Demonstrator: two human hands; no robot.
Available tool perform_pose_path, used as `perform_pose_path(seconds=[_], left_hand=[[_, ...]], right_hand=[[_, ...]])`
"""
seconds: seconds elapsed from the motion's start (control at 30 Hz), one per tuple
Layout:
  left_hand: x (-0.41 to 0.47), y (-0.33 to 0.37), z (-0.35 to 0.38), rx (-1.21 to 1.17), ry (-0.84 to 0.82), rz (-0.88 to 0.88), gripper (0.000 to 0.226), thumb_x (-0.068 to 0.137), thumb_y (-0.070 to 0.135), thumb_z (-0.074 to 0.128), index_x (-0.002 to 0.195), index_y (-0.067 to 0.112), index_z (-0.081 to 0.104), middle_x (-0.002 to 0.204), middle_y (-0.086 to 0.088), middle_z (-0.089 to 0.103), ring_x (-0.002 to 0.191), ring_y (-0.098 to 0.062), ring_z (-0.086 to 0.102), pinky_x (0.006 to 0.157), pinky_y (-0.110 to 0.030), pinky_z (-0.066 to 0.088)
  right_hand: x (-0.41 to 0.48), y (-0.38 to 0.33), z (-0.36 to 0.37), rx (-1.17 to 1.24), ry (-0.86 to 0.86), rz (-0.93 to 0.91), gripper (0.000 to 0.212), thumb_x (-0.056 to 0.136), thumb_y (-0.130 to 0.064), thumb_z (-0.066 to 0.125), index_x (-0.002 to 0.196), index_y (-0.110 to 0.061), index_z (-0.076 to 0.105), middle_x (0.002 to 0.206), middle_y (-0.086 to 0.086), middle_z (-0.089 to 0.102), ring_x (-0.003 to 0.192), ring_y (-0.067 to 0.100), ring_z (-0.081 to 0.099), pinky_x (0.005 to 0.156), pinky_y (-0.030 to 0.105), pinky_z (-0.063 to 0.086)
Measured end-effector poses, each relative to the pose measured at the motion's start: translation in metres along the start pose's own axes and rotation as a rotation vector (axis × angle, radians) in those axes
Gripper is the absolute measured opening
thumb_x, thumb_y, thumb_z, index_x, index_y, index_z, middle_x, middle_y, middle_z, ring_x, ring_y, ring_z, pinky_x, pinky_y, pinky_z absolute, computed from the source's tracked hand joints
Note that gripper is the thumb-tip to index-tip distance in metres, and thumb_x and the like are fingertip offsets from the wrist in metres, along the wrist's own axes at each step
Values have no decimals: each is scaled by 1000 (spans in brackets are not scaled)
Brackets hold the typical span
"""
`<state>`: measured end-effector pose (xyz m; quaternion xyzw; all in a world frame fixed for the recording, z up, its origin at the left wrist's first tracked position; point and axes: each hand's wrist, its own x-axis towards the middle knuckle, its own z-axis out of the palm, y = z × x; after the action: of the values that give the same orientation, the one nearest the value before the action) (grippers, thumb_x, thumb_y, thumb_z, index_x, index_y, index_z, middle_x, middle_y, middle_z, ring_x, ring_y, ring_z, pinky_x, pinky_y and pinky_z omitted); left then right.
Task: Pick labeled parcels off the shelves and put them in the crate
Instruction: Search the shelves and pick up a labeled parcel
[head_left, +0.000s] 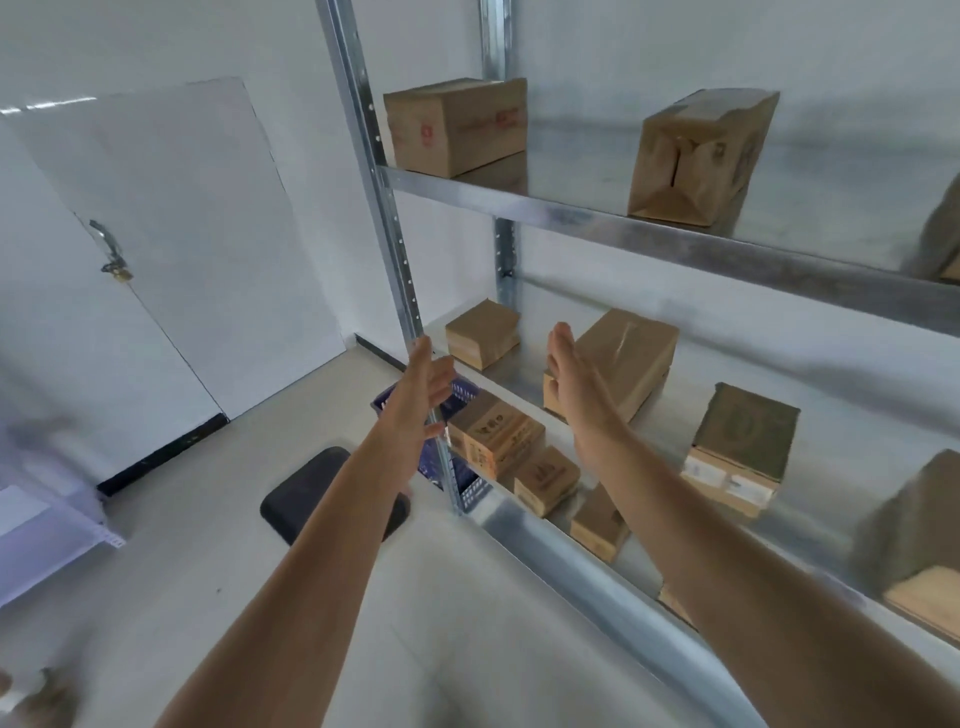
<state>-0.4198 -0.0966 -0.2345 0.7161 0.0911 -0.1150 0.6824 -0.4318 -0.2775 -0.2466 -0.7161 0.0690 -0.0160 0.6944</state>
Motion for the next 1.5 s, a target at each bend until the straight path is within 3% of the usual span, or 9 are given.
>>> perform_pose_path(seconds=[0.47,0.6,1.0,1.37,1.5], left_hand=[[185,22,-101,85,-238,-80,80,98,72,29,151,16,48,158,-4,47,144,-23,43,116,-52,31],[234,22,-98,157,-283,-97,84,95,75,27,152,16,45,159,-5,43,146,-24,41,116,-54,30],[374,38,-59,375,-410,-113,80,102,67,18,161,15,26,169,-7,23,154,-27,24,123,-57,19],[446,32,-30,416,-476,-302,88,94,80,23,161,24,23,169,-1,23,154,-22,24,120,-50,21],[465,27,-23,415,-518,-348,87,97,77,20,158,17,32,162,-6,39,145,-24,38,121,-48,22]], right_hand=[[123,5,99,-19,254,144,71,105,-64,20,161,-22,27,168,1,29,154,21,28,123,40,19],[155,11,106,4,289,169,66,108,-56,20,156,-14,37,161,8,40,150,27,36,120,40,25],[285,56,100,165,335,344,70,106,-61,22,161,-17,27,167,11,30,152,32,32,121,46,25],[338,85,100,221,363,502,83,98,-75,27,162,-23,21,170,12,18,155,32,23,126,57,17],[346,81,108,259,410,522,79,100,-72,26,159,-21,30,168,11,25,154,32,27,125,55,21]])
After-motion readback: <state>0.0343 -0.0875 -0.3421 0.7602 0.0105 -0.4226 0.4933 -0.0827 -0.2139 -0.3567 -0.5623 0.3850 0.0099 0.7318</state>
